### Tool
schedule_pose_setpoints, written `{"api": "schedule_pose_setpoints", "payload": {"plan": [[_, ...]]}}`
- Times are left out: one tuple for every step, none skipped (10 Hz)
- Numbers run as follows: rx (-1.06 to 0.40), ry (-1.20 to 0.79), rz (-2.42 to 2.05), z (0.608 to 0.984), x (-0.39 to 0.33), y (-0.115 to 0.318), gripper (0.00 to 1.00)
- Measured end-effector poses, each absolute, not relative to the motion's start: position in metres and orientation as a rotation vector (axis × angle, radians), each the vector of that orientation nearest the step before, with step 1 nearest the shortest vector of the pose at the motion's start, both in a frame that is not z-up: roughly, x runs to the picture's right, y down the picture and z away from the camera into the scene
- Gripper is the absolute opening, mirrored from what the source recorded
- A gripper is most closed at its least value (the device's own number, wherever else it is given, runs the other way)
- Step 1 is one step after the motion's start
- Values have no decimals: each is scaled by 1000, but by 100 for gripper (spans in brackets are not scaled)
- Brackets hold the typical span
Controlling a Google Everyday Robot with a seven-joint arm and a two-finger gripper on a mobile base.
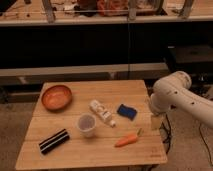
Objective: Place the pepper on the white sponge
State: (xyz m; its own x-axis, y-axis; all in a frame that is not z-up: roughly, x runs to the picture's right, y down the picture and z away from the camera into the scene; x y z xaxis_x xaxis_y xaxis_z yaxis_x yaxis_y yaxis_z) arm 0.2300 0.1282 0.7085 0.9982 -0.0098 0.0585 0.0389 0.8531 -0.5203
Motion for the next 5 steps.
{"api": "schedule_pose_setpoints", "payload": {"plan": [[-547,-65,-25,709,227,129,80],[-548,-78,-19,711,224,131,80],[-548,-89,-15,713,222,133,80],[-548,-102,-11,714,218,134,80],[-550,-119,-4,715,215,137,80]]}}
